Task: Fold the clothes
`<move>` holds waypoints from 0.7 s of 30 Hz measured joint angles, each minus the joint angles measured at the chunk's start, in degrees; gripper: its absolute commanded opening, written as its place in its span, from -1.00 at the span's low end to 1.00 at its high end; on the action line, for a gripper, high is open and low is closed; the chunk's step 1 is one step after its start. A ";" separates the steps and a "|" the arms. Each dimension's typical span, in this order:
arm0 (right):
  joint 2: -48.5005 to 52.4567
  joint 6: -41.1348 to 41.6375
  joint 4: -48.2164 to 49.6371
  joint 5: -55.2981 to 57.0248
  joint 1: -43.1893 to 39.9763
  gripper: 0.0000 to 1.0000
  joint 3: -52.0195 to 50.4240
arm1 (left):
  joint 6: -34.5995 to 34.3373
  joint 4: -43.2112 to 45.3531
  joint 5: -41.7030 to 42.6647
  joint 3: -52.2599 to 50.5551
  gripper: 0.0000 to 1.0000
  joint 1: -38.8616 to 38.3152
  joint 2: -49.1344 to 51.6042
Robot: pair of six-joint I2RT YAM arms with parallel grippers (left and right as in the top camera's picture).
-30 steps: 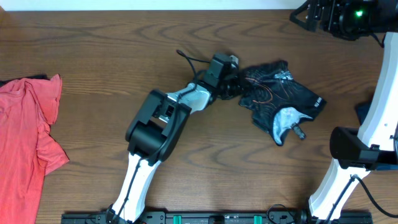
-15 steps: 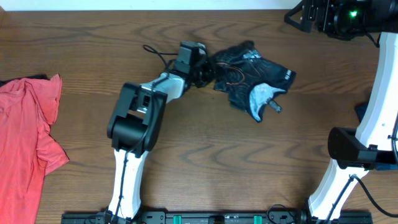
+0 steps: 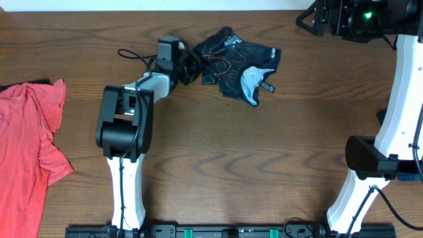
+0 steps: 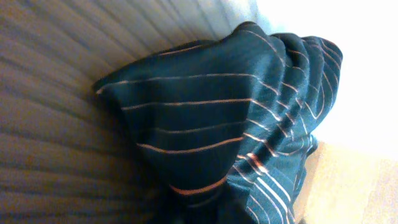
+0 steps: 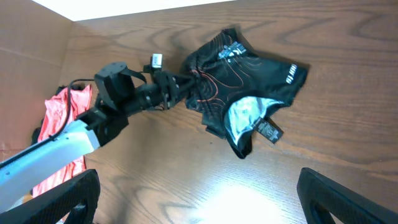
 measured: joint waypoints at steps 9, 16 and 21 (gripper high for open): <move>0.24 0.00 0.63 2.34 0.00 0.99 0.00 | -0.76 -0.33 2.03 0.11 0.29 0.48 -1.90; 6.88 0.00 0.52 2.25 0.07 0.98 -0.39 | -0.02 -1.60 2.03 -1.16 0.27 -0.22 -5.09; 16.76 0.57 0.13 2.27 1.09 0.98 -1.14 | 2.80 -3.65 2.47 -1.27 0.28 -0.04 -11.58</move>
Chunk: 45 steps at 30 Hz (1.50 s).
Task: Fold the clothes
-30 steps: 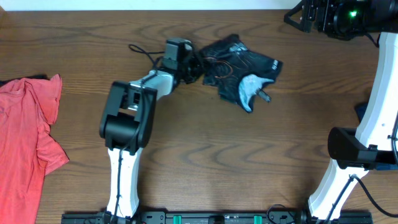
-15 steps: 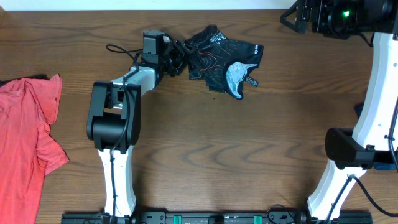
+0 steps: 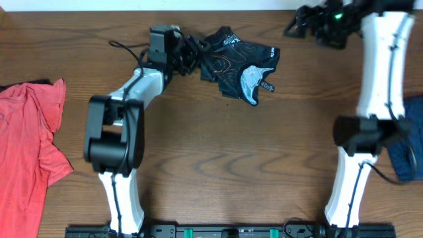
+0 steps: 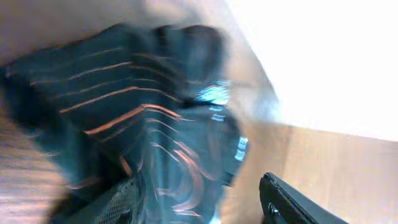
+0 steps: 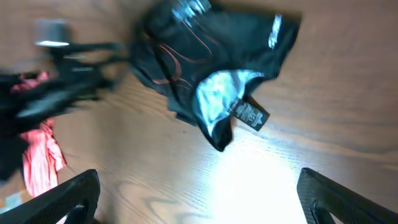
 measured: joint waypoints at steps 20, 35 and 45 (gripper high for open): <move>20.46 9.38 4.39 -4.70 5.66 0.98 -0.85 | 16.76 -18.95 -3.28 -0.11 0.32 6.49 -11.32; 20.70 16.22 9.07 -2.69 4.20 0.98 -11.15 | 20.74 -22.45 -2.99 -0.11 0.32 6.49 -11.32; 18.08 20.04 32.00 -18.78 7.32 0.99 -21.29 | 21.35 -24.68 -2.80 -0.11 0.33 6.49 -11.32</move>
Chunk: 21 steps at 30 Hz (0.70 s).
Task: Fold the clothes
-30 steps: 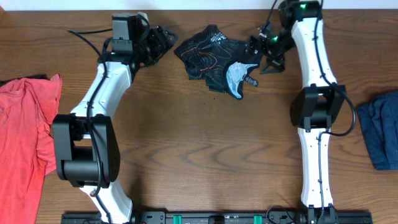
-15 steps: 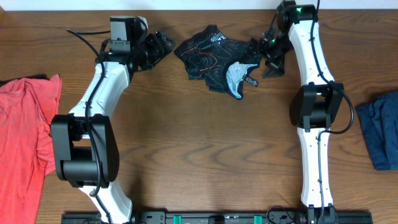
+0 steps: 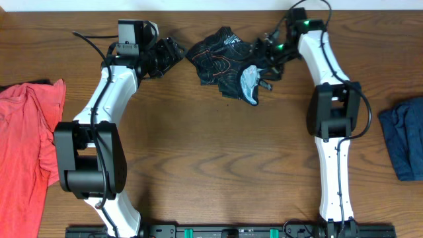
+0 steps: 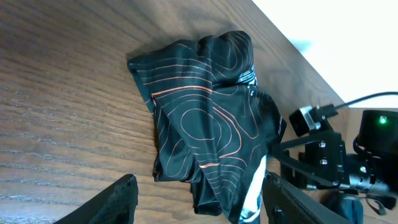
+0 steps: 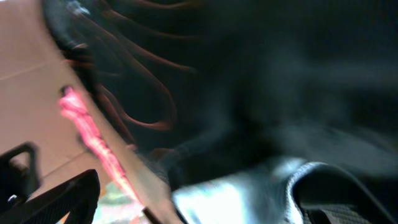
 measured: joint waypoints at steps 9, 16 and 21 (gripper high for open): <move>-0.35 9.31 9.90 -5.35 5.44 0.99 -3.78 | 1.11 -1.68 0.55 0.00 0.33 0.00 0.00; -0.20 18.12 19.12 -4.15 6.21 -0.04 -7.10 | 1.29 -2.23 2.54 0.00 0.33 -0.02 0.00; -0.26 24.72 25.53 -4.87 5.90 -0.24 -9.88 | 1.27 -3.34 2.80 0.00 0.33 -0.02 0.00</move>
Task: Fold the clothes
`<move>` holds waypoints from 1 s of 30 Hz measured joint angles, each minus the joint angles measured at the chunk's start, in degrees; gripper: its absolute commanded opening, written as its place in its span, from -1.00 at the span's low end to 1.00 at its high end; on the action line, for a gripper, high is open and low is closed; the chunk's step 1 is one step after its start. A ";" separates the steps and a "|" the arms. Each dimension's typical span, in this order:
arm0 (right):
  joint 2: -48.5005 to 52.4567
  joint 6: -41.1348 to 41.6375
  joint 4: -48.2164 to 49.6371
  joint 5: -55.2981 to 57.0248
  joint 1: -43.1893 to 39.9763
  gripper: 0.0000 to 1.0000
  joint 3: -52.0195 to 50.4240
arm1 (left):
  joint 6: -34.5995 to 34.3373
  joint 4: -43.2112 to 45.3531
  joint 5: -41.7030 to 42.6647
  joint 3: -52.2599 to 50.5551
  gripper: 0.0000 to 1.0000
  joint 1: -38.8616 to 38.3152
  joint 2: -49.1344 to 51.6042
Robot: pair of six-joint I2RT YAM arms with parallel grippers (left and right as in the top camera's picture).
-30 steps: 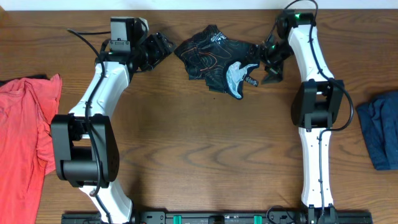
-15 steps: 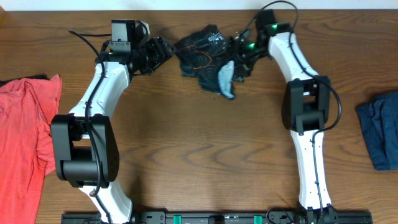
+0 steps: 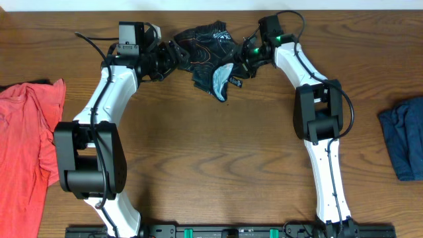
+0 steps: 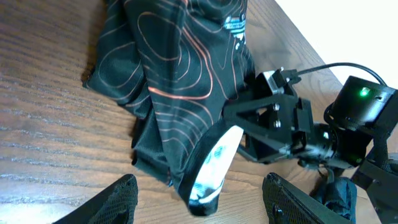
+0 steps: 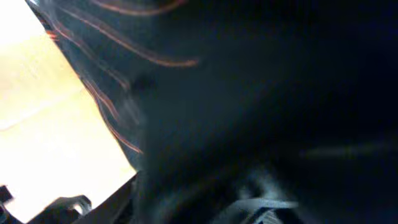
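Observation:
Black shorts (image 3: 206,54) with thin orange contour lines lie crumpled at the table's far edge, their pale lining (image 3: 221,78) turned out toward the front. My left gripper (image 3: 173,58) is open at their left edge; in its wrist view the fingers (image 4: 121,200) stand wide, with the lining tip (image 4: 214,163) lying between them on the table. My right gripper (image 3: 248,55) is shut on the shorts' right side. Its fingers (image 4: 249,117) pinch the cloth, and dark fabric (image 5: 249,93) fills its own view.
A red shirt (image 3: 26,132) lies spread at the left table edge. A blue garment (image 3: 403,135) sits at the right edge. The right arm's cable (image 3: 294,20) loops along the far edge. Bare wood covers the middle and front (image 3: 218,165).
The right gripper has moved left and is now shut on the shorts, which have shifted left with it and bunched. The left gripper, still open, now sits right at their left edge.
First the left gripper was pressed into the shorts while the right arm hung high at the far right. The right arm then came closer. Later the left gripper stood open off to the left and the right gripper reached the shorts' right side; now it holds them.

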 measured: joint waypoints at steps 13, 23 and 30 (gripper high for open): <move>-0.96 -0.94 7.19 3.58 -3.08 -0.97 -4.46 | 1.42 -5.27 0.22 0.00 0.34 0.00 0.00; -3.21 -11.89 1.49 5.35 -11.93 -0.97 -5.86 | 3.21 -6.60 0.20 0.00 0.34 0.00 0.00; -6.40 -18.34 -7.52 14.80 -16.46 -0.97 -6.16 | 3.82 -5.53 -2.78 0.00 0.75 -1.16 0.00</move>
